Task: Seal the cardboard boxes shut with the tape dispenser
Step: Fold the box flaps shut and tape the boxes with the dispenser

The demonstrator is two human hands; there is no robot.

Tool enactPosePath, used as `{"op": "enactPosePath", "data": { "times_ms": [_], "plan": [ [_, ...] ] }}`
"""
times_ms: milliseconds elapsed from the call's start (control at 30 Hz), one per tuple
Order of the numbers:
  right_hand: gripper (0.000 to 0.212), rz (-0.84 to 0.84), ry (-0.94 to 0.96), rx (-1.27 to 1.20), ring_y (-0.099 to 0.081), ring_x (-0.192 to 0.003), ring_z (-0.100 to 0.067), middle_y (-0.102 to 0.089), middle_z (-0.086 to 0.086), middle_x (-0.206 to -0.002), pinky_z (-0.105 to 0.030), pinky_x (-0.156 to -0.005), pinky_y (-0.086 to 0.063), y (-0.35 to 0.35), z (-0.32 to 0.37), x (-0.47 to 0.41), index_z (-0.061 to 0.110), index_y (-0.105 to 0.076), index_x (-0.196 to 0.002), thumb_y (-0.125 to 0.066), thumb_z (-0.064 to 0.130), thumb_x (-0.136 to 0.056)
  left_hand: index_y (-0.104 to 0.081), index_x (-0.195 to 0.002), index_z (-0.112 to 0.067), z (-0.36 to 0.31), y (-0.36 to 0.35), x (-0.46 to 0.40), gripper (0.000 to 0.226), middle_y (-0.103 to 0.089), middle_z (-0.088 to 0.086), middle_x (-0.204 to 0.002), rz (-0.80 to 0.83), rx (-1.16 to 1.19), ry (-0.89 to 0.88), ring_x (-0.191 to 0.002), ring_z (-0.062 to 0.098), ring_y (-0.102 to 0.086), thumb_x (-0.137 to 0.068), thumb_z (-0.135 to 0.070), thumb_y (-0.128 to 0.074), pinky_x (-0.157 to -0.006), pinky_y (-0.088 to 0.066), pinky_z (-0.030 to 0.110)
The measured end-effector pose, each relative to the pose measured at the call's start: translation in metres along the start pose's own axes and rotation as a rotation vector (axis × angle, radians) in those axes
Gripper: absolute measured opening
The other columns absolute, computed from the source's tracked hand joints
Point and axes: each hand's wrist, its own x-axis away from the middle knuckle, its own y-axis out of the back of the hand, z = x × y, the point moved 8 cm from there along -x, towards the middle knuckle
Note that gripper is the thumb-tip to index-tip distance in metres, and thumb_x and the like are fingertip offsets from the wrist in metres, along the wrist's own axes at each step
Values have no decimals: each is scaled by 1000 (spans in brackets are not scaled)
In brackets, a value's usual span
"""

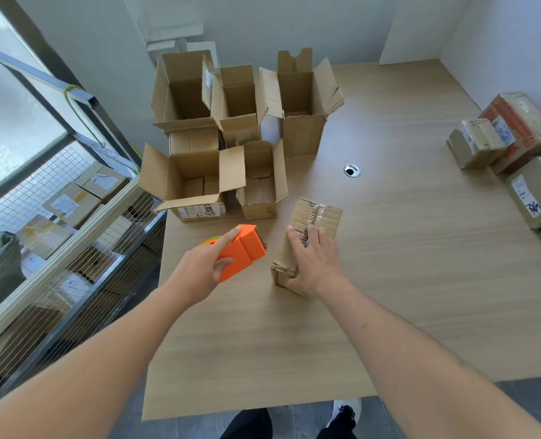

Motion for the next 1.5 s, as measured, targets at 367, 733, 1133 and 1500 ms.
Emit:
{"op": "enactPosePath", "data": {
  "times_ms": [367,733,1133,1500],
  "plan": [
    [96,113,309,-688,-16,-155,-17,-29,6,-165,-44,-128,-12,-4,12,26,35,-25,-158,-66,27,-72,-35,-156,-30,-11,21,36,77,-66,3,-107,-250,40,-321,-94,22,-56,-91,-11,-72,-92,-44,43],
    [18,-175,117,-1211,-73,-88,-12,-77,6,-94,-32,-85,-60,47,12,34,22,-79,-102,-84,22,-85,-25,-157,-42,-36,3,48,90,-66,-1,-109,-117,-26,-433,-99,22,-58,-89,-8,-73,-97,-45,45],
    [13,-196,-15,-1275,-66,-62,-16,-75,-3,-72,-37,-71,-62,39,-31,62,8,-80,-81,-81,-5,-78,-11,-154,-56,-79,-1,69,66,-63,-11,-111,-55,8,-338,-83,15,-59,-98,-61,-46,-74,-51,35],
    [12,-193,-218,-1207,-63,-53,-13,-70,1,-63,-22,-57,-57,15,-112,79,7,-78,-79,-81,-4,-80,-23,-148,-61,-29,-25,96,69,-68,-9,-93,-26,-51,-116,-71,12,-64,-85,-84,-40,-70,-56,38]
  ]
}}
